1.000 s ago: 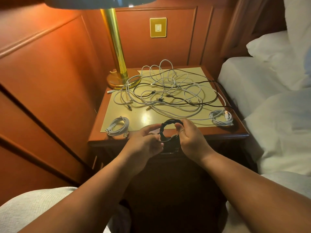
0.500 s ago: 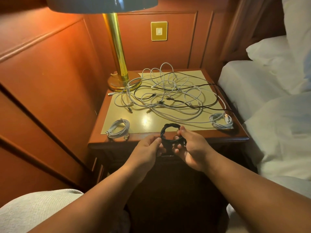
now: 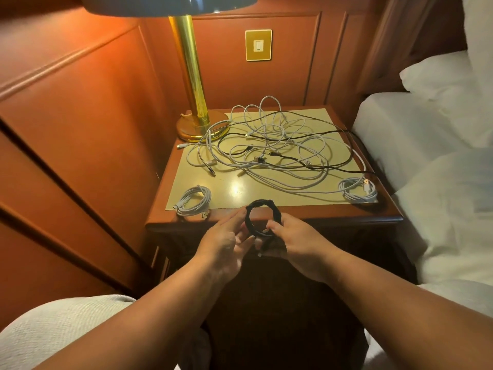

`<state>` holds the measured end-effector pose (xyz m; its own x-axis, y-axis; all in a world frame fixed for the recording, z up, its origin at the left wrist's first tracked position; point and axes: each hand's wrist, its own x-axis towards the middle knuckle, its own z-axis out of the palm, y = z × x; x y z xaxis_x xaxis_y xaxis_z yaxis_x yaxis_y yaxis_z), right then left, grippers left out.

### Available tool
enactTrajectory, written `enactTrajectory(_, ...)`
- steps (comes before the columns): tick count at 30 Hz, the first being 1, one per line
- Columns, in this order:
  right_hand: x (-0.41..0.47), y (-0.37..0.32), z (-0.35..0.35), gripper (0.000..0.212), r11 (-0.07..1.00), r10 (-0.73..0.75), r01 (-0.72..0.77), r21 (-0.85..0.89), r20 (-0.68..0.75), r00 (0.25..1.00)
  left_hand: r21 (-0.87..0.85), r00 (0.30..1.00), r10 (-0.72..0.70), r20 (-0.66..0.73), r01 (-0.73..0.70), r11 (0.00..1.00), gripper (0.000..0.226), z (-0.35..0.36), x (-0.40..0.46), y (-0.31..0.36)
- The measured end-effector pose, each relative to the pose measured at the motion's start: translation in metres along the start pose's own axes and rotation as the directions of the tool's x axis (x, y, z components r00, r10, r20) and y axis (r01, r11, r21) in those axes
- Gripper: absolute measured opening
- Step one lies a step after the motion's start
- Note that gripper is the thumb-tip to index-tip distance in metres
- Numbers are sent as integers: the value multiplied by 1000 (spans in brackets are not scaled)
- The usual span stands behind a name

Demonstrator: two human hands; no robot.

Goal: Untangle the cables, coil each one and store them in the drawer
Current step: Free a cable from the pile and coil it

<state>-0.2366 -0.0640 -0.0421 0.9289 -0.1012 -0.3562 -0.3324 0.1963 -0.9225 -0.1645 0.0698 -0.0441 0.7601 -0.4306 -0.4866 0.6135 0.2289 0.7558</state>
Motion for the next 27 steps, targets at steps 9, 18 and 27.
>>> enactTrajectory(9,3,8,8,24,996,-36,33,-81,-35,999,207,989,90,-115,-64,976,24,-6,2,-14)
enactTrajectory(18,7,9,5,24,995,-53,44,-91,-94,994,183,983,182,8,-181,966,17,-2,1,-13)
enactTrajectory(27,8,2,3,27,996,75,-69,54,-119,990,-83,995,25,101,-16,996,35,2,0,-9)
